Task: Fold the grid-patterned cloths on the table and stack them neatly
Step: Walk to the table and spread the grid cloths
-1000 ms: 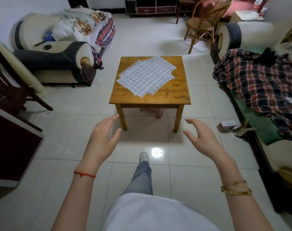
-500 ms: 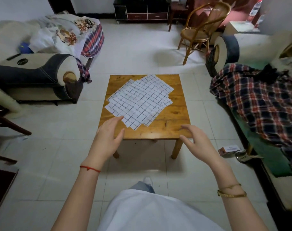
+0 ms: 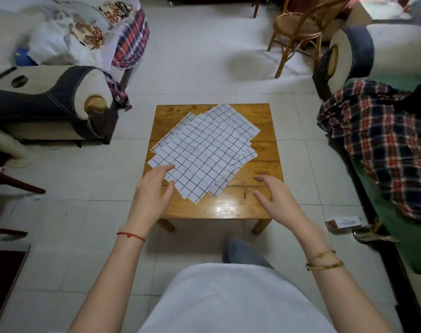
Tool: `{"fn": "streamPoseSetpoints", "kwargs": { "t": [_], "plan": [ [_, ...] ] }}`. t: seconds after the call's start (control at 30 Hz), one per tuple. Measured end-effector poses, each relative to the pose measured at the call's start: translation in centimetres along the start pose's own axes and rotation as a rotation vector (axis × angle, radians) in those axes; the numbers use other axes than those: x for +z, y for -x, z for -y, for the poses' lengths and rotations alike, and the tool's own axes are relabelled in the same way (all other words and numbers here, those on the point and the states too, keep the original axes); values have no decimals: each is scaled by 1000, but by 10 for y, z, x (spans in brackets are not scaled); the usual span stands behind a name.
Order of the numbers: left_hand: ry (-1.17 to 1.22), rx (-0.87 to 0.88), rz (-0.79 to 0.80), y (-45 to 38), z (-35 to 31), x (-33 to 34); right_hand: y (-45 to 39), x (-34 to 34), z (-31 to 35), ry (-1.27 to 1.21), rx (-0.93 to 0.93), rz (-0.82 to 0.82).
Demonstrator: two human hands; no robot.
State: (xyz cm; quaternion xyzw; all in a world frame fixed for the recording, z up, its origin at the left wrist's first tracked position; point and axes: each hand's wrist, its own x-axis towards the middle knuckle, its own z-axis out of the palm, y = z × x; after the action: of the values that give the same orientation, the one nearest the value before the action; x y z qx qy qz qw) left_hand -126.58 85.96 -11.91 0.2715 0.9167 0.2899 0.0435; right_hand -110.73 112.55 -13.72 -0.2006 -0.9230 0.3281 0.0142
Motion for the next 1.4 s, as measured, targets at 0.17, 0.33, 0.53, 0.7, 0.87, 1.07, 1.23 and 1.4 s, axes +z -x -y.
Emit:
{"fn": "streamPoseSetpoints", "kwargs": {
  "t": [0.17, 0.33, 0.53, 0.7, 0.87, 1.07, 1.23, 1.4],
  "plan": [
    [-12, -125, -7, -37, 15, 18, -57, 11, -17, 25, -31, 84],
    [-13, -205, -37, -62, 39, 42, -102, 35, -29, 54, -86, 188],
    [-56, -210, 27, -84, 84, 70, -141, 84, -29, 100, -150, 274],
    [-152, -212, 128, -115, 132, 81, -172, 136, -15, 87, -123, 314],
    [-181, -212, 250, -131, 188, 100, -190, 203, -6, 75, 27, 328],
    [-236, -103, 405, -154, 251, 128, -200, 277, -6, 157, 88, 329],
    [-279, -20, 491, -172, 287, 156, -204, 318, -19, 303, 139, 375],
    [-304, -8, 575, -175, 312, 184, -207, 344, -31, 376, 216, 366]
  ]
}}
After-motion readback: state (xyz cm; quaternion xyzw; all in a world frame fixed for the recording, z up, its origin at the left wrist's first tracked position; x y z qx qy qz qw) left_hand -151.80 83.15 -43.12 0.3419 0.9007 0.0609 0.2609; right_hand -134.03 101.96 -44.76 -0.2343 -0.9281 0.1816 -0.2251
